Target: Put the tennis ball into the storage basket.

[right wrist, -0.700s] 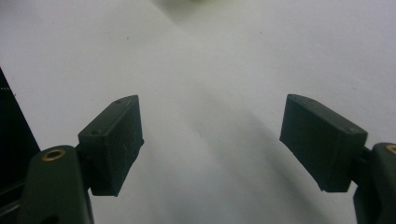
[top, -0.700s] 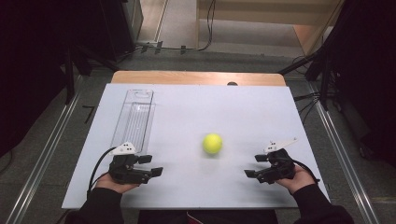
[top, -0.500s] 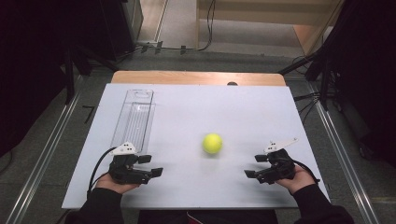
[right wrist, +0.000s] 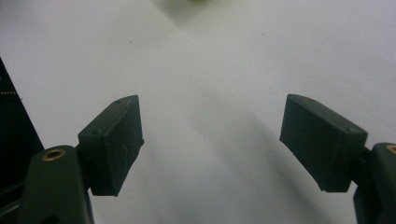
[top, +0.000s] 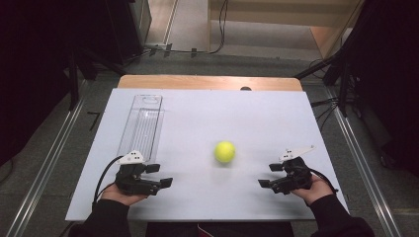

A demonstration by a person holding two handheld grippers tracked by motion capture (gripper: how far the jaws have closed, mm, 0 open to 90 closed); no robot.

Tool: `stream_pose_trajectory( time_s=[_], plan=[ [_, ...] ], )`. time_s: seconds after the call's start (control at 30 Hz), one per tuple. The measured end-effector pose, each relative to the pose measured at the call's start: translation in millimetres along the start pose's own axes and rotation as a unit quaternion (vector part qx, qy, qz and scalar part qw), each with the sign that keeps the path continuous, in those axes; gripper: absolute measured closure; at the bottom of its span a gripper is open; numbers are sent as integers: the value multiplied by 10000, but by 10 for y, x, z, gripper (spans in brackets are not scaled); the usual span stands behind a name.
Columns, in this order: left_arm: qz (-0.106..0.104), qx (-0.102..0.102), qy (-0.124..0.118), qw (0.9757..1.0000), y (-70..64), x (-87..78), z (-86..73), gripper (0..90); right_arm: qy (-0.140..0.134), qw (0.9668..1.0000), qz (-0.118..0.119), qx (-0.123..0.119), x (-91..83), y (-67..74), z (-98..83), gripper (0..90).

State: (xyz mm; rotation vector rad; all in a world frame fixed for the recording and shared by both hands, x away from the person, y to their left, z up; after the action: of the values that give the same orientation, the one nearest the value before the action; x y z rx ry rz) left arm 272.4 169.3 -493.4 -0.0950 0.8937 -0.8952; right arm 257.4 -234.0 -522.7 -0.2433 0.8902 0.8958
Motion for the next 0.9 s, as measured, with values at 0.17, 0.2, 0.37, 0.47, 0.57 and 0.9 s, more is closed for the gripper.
stream_pose_trajectory(
  time_s=[0.17, 0.2, 0.37, 0.47, 0.57, 0.9],
  plan=[
    [20, 0, 28, 10000, 3, 8, 3, 232, -24, 10000, 27, 27, 3, 2, 1, 192],
    [20, 0, 28, 10000, 3, 8, 3, 232, -24, 10000, 27, 27, 3, 2, 1, 192],
    [22, -13, 6, 10000, 3, 6, 2, 232, 37, 10000, 71, 9, 22, 24, -6, 192],
    [5, -9, 43, 10000, -1, 10, -6, 232, -11, 9999, 163, 51, 25, 36, -2, 193],
    [-19, -3, 63, 10000, 0, 17, -10, 233, -134, 9990, 395, 134, 29, 64, 21, 192],
    [-27, -6, 101, 9999, -1, 21, -6, 233, -39, 9994, 323, 93, 45, 63, 9, 192]
  ],
)
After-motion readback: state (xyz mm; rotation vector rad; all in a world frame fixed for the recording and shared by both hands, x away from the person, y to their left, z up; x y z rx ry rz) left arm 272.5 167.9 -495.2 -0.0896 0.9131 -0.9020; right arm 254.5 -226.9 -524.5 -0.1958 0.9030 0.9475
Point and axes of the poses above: each handheld gripper's, and its own axes: x roughly forward along the jaws, z roughly out of its top, y roughly to its left, the point moved 5 cm from there along x, roughly forward along the jaws, and after that the axes turned 9 degrees about -x, right-handed, at the moved point
